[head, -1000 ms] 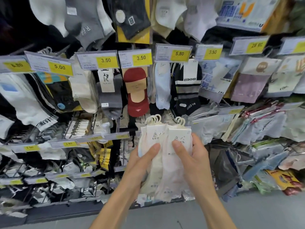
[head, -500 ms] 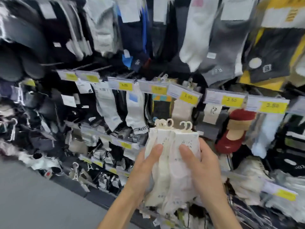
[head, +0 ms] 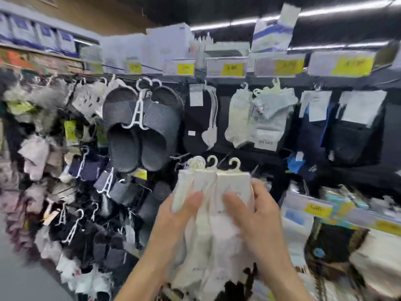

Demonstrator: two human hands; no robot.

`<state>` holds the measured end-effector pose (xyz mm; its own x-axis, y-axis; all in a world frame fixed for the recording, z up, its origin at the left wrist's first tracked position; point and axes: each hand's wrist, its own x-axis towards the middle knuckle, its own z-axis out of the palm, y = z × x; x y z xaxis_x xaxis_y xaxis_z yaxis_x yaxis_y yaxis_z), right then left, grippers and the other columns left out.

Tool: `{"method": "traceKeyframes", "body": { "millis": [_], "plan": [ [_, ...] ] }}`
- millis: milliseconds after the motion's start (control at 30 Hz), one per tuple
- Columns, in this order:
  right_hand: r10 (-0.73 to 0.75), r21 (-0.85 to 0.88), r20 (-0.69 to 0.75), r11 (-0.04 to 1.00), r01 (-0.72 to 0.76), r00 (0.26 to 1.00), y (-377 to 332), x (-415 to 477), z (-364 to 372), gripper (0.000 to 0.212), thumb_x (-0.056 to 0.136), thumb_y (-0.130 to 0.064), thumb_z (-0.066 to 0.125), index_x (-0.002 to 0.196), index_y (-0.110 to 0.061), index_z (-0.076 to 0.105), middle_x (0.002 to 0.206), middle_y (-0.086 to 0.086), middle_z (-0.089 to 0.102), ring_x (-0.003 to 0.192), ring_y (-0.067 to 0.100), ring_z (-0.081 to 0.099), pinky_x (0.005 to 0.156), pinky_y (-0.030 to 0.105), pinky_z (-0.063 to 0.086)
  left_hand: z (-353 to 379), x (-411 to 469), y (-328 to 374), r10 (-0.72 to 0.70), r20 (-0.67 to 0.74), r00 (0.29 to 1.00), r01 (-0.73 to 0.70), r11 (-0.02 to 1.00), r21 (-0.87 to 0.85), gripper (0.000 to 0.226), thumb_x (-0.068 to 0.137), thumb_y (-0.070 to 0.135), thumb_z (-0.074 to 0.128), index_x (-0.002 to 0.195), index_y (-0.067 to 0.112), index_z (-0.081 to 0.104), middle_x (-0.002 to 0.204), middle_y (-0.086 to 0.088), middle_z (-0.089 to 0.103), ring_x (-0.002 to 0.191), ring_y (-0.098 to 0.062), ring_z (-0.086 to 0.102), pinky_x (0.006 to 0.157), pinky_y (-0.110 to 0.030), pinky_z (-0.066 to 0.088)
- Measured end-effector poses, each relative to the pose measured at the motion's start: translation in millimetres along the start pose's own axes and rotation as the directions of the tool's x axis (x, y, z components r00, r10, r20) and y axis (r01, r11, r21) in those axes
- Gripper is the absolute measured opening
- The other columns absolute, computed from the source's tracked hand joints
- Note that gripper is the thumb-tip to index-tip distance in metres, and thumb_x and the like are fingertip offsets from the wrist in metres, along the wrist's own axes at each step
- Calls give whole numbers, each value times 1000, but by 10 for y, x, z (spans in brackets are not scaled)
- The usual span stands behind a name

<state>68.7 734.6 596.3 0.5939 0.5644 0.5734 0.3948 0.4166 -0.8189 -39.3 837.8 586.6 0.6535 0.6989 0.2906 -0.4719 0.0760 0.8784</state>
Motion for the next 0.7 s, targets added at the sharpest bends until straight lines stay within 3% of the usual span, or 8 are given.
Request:
{"method": "traceKeyframes", "body": {
  "millis": [67,167,300,433,533,667,700],
  "plan": [
    [-28,-11,-69,1000,27,997,-13,352,130,21,83,-37,68,99,-24,63,86,-13,73,72,0,67,60,14,51,-171,303,142,32,16,999,-32,999,30,31,82,36,74,106,16,76,106,-15,76,95,-31,74,72,-36,62],
    [-6,-6,-200,1000,5,980,15,1027,149,18,90,-31,68,102,-19,63,92,-2,73,79,14,69,67,32,57,-338,737,329,59,42,997,-60,997,40,38,75,43,77,103,18,77,102,-11,77,91,-28,75,64,-31,60],
    [-83,-199,-295,980,23,952,106,2102,38,23,96,-27,57,118,-19,59,102,-6,69,91,12,69,61,21,54,-438,1263,460,50,139,989,-60,996,73,32,77,47,73,98,24,79,97,-10,78,85,-25,76,62,-29,58],
    [-57,-429,-319,899,-90,946,299,3040,-65,45,98,-33,47,141,-21,42,128,2,56,116,25,53,94,38,46,-448,1685,473,-12,216,976,5,999,34,36,78,49,67,100,23,79,101,-11,78,88,-26,76,64,-30,59],
    [-95,-547,-356,828,-125,930,425,3499,-77,36,100,-30,43,133,-15,42,112,0,48,101,20,43,84,31,30,-434,1953,453,-45,288,957,46,999,4,41,72,53,72,100,25,79,101,-9,78,88,-25,76,64,-30,59],
    [-187,-550,-302,835,-10,935,569,3727,-75,20,102,-13,44,122,-11,46,100,-4,51,96,15,48,64,-2,32,-424,2245,368,-85,361,929,98,995,-18,46,66,54,74,100,24,79,101,-10,78,88,-24,76,65,-31,59],
    [-205,-572,-284,820,6,937,600,3748,-74,24,102,-12,44,126,-10,47,104,-4,53,100,14,49,68,-4,32,-422,2314,346,-93,376,922,112,993,-30,44,69,53,74,101,24,79,102,-10,77,89,-25,76,66,-31,59]
  ]
}}
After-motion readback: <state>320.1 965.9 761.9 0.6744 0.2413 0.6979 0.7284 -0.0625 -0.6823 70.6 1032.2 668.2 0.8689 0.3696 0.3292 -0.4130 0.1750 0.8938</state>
